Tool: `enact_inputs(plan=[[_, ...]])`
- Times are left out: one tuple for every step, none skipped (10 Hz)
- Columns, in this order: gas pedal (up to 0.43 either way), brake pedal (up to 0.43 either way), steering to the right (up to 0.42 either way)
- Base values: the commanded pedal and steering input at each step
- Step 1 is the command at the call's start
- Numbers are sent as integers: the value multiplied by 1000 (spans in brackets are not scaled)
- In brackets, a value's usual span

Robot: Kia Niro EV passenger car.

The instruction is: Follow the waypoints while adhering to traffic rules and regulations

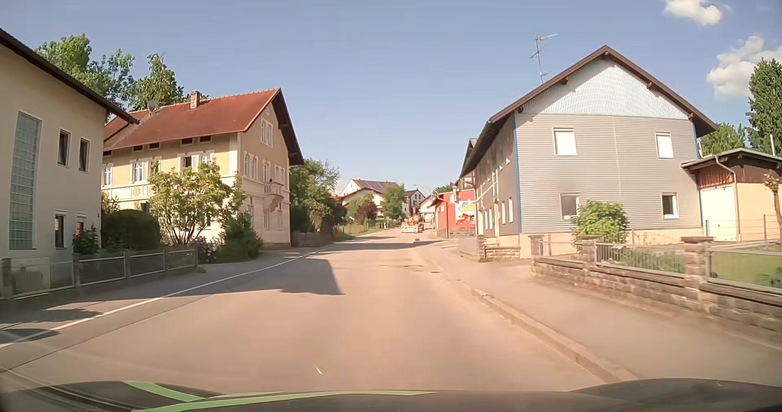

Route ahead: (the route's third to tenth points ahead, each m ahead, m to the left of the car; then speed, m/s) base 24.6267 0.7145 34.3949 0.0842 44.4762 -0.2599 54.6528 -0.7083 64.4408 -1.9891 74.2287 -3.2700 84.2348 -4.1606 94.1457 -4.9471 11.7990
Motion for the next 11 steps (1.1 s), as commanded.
enact_inputs(plan=[[0, 0, -1], [0, 0, -2], [0, 0, -5], [0, 0, -5], [0, 0, -5], [0, 0, -5], [0, 0, -4], [0, 0, -4], [39, 0, -3], [67, 0, 0], [67, 0, 0]])
